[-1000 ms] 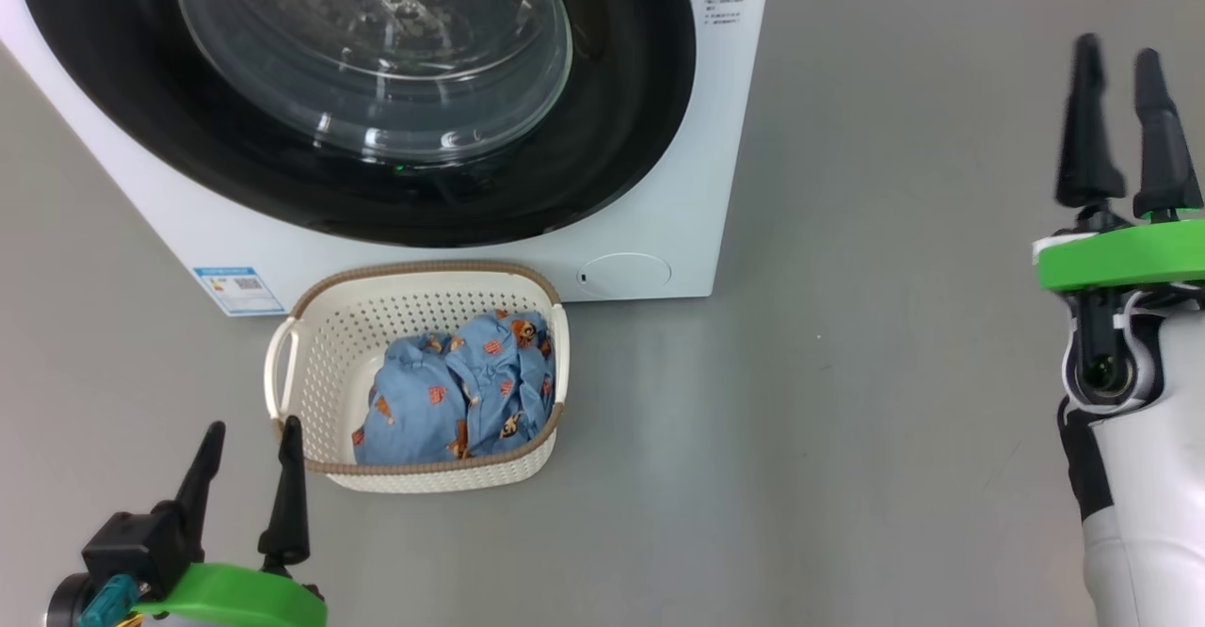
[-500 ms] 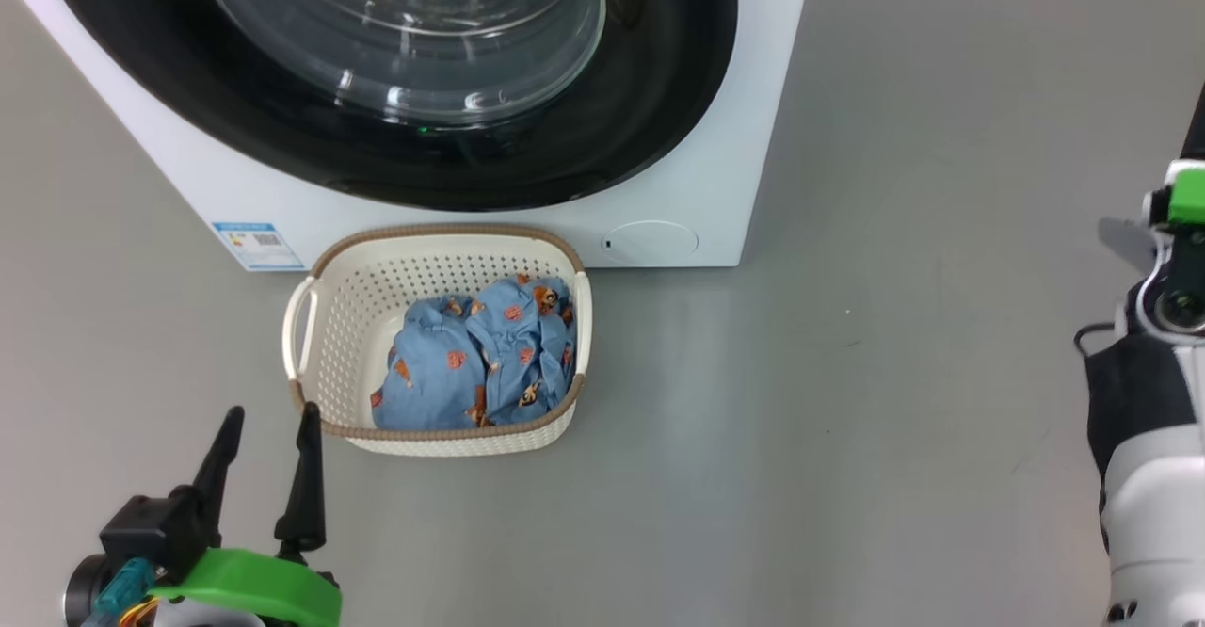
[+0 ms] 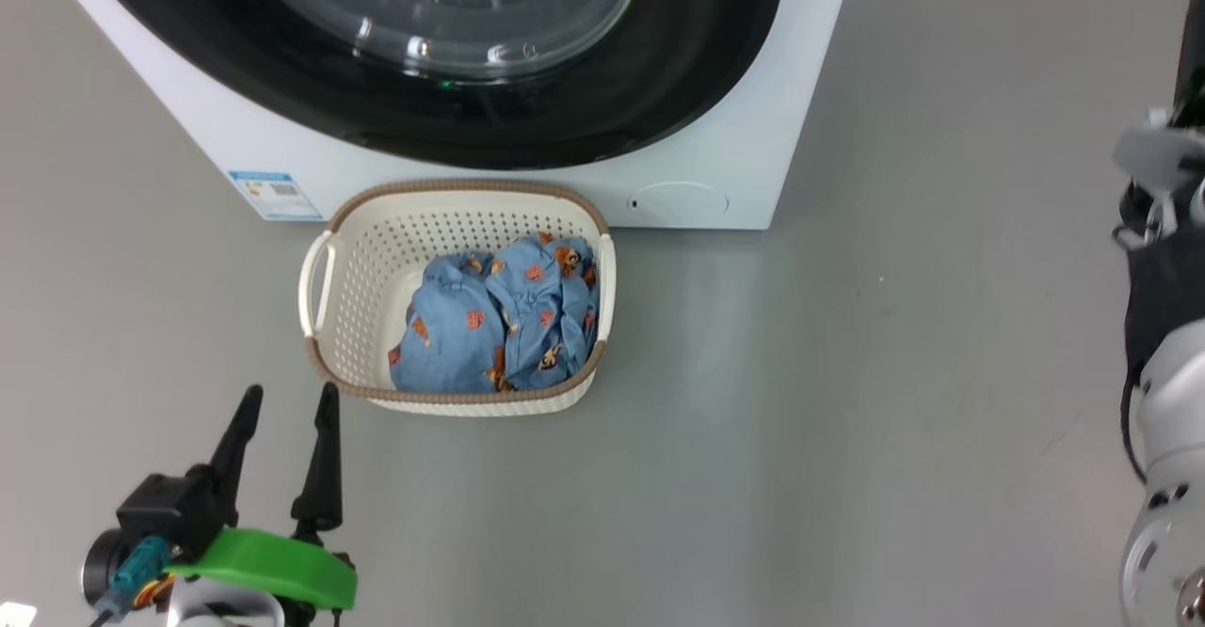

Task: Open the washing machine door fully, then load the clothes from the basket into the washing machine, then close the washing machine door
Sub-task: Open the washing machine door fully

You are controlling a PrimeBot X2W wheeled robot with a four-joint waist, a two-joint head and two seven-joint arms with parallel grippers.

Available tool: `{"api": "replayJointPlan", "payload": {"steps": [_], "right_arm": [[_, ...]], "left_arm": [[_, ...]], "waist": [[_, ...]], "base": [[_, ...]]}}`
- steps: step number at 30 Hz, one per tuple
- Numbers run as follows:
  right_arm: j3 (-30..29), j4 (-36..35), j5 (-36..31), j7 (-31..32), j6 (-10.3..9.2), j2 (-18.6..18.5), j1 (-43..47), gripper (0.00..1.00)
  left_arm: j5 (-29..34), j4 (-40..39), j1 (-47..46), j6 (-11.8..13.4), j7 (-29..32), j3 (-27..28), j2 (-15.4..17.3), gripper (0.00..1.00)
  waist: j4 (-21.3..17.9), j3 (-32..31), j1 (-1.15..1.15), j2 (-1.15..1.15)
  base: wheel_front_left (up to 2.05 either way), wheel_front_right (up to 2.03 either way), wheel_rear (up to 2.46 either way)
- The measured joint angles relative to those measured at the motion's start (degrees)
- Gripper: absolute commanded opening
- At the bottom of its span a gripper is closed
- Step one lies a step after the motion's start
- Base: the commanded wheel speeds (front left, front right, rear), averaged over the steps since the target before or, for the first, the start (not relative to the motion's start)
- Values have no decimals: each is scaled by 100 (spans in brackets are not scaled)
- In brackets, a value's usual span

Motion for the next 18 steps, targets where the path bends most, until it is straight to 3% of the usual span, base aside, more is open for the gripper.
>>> {"api": "replayJointPlan", "payload": {"steps": [18], "right_arm": [[242,906,-80,1962,0,-242,-1663,0]], "left_arm": [[-187,-65,-531,0,0,-181,-87,100]], "waist": [[282,796,0,0]], "base": [[0,0,0]]}}
